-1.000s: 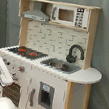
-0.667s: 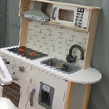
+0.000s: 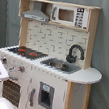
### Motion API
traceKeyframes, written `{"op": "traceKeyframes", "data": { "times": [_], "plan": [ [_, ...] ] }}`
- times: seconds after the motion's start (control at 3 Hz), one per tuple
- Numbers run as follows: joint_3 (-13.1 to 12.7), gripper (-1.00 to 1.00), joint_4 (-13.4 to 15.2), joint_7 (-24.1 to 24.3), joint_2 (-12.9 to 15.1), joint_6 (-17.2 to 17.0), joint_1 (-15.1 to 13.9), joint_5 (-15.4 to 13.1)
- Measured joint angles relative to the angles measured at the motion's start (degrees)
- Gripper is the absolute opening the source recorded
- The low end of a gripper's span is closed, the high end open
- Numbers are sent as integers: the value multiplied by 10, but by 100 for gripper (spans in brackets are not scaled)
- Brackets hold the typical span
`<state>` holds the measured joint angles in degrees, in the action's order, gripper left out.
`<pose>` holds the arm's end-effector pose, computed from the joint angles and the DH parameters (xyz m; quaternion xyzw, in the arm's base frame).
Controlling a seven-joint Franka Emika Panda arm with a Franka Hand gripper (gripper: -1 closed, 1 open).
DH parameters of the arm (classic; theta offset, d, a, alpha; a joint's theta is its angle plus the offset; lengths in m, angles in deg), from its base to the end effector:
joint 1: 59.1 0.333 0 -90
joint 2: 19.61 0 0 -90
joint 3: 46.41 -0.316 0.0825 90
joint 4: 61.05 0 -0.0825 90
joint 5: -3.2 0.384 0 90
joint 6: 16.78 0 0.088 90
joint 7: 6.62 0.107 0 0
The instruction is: Play with the kitchen
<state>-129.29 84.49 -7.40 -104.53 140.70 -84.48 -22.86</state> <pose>0.2437 0.4059 0.3701 0.4542 0.4880 0.3742 0.6446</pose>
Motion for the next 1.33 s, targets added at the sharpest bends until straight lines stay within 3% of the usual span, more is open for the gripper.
{"op": "traceKeyframes", "data": {
  "times": [0.67, 1.33],
  "plan": [
    [19, 100, 1, -92, 0, -74, 47, -2],
    [61, 100, -4, -214, 0, -87, 57, -2]
  ]
}}
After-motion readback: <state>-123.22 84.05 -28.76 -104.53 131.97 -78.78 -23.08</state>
